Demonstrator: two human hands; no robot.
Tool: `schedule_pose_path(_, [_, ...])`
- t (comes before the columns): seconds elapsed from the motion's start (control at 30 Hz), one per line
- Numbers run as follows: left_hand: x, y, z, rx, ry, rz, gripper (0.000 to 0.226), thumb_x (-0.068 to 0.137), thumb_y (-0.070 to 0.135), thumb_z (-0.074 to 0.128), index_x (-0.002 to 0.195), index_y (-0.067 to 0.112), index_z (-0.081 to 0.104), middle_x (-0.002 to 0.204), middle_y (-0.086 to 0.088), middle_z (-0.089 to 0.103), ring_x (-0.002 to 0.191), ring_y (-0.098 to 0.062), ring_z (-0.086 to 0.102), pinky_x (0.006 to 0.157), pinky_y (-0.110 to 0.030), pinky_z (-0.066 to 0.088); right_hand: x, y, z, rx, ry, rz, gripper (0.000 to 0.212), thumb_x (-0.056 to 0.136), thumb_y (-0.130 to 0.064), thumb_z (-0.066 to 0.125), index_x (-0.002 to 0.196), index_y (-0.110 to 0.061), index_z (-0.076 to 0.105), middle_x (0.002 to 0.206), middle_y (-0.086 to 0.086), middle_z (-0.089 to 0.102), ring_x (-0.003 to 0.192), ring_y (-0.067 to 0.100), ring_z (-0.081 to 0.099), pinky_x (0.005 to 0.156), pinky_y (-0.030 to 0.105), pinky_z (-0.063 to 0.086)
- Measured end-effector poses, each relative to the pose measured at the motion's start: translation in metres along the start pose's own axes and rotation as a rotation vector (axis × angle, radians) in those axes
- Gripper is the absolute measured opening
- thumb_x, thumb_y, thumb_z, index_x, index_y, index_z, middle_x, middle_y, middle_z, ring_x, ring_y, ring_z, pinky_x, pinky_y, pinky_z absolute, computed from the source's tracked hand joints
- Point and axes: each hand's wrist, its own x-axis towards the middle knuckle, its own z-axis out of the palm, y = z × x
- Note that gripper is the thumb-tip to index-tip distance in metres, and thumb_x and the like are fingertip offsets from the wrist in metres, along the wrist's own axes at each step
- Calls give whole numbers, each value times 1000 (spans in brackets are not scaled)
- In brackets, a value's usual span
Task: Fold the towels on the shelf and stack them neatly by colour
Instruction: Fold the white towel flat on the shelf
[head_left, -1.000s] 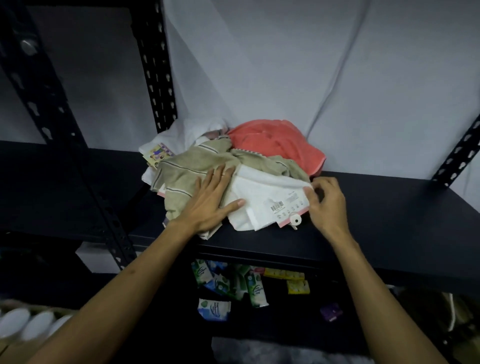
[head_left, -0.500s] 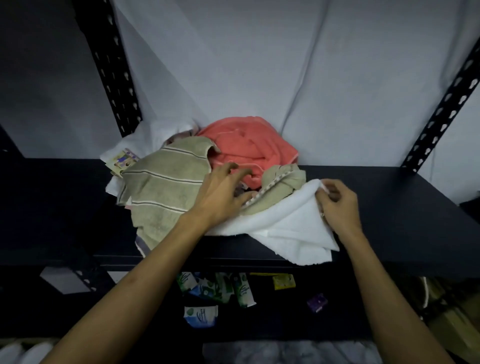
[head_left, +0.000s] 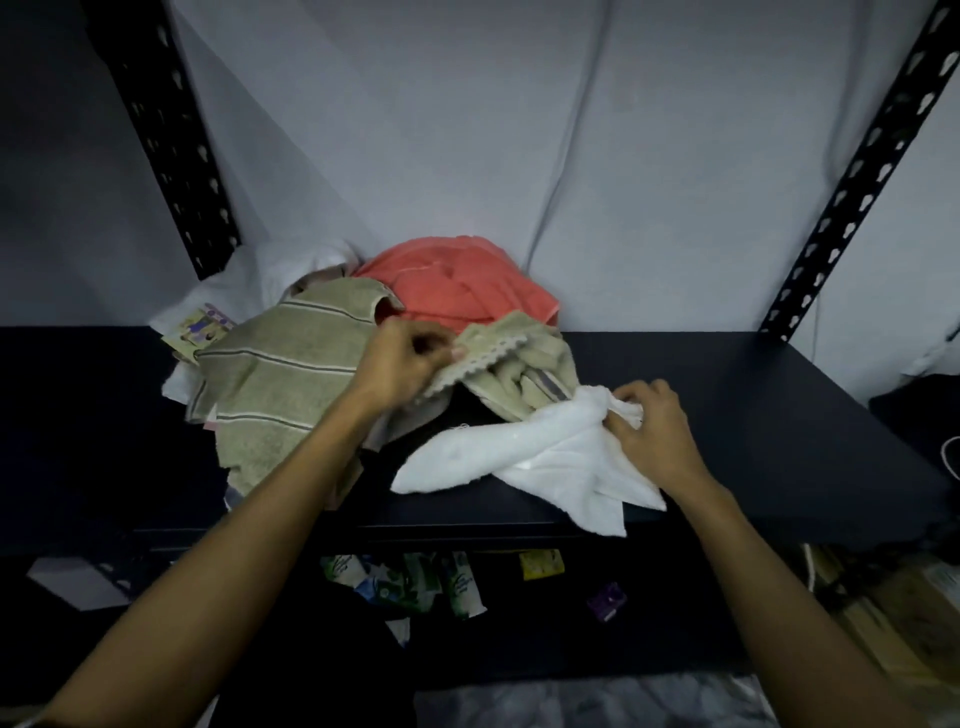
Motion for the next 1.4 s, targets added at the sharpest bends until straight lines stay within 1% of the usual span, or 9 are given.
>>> schedule_pose_path(0.2, [6, 5, -7, 160, -104, 40, 18, 84, 20, 78, 102, 19, 78, 92, 11, 74, 84, -9, 71, 85, -30, 57, 12, 49, -43, -233, 47, 43, 23, 95, -28, 61, 112, -14, 62, 107, 6, 52, 106, 29, 48, 89, 42, 33])
schedule_pose_path(0.33, [-32, 61, 29, -116, 61, 202, 32, 83, 2, 62, 106, 21, 76, 108, 14, 74, 104, 1, 66, 92, -12, 47, 13, 57, -68, -273, 109, 93, 29, 94, -29, 64, 119, -14, 63, 121, 10, 53, 114, 30, 46, 95, 44, 33])
schedule_pose_path(0.47, [-49, 96, 82, -28, -275, 352, 34, 87, 18, 72, 121, 21, 70, 121, 7, 70, 112, -3, 62, 99, -22, 47, -17, 18, -78, 154, 68, 29, 30, 93, -37, 68, 118, -21, 67, 122, -5, 61, 113, 14, 56, 97, 29, 43])
schedule_pose_path(0.57, [-44, 96, 118, 332, -494, 364, 59, 86, 45, 74, 138, 26, 57, 136, 0, 62, 124, -18, 57, 106, -33, 41, -52, 15, -70, 64, -176, 2, 47, 90, -50, 68, 130, -29, 61, 129, -12, 57, 115, 7, 53, 98, 32, 45])
schedule_pose_path(0.67, [-40, 92, 132, 396, -446, 369, 49, 90, 45, 68, 135, 27, 59, 123, 0, 70, 112, -23, 63, 96, -35, 42, -64, 38, -77, 4, -174, 5, 50, 93, -49, 65, 136, -27, 56, 134, -8, 59, 120, 12, 53, 104, 41, 44])
schedule_pose_path(0.8, [-36, 93, 137, 133, -391, 287, 25, 95, 28, 65, 119, 21, 69, 109, 3, 74, 100, -14, 66, 88, -30, 48, -59, 55, -99, 62, -247, 70, 51, 89, -45, 70, 136, -30, 59, 137, -13, 56, 127, 9, 50, 106, 28, 40])
schedule_pose_path(0.97, [-9, 112, 152, -151, -322, -35, 12, 89, 18, 74, 101, 15, 71, 85, 9, 69, 86, -12, 67, 80, -20, 50, -35, 71, -129, -123, -220, 106, 69, 79, -44, 81, 141, -27, 54, 144, 2, 52, 133, 23, 47, 109, 36, 39])
schedule_pose_path(1.17, [-27, 110, 161, 166, -246, 168, 43, 82, 35, 76, 120, 23, 57, 110, 1, 56, 96, -18, 55, 84, -37, 49, -63, 64, -117, -123, 118, 93, 45, 86, -38, 75, 124, -18, 63, 118, 2, 54, 113, 22, 45, 97, 38, 39])
schedule_pose_path(1.4, [-44, 87, 161, 93, -193, 145, 5, 93, 20, 69, 93, 16, 73, 84, 3, 71, 78, -13, 65, 75, -24, 51, -103, 78, -88, -6, 187, 129, 11, 89, -19, 73, 96, -13, 65, 103, -4, 54, 99, 15, 44, 91, 36, 40])
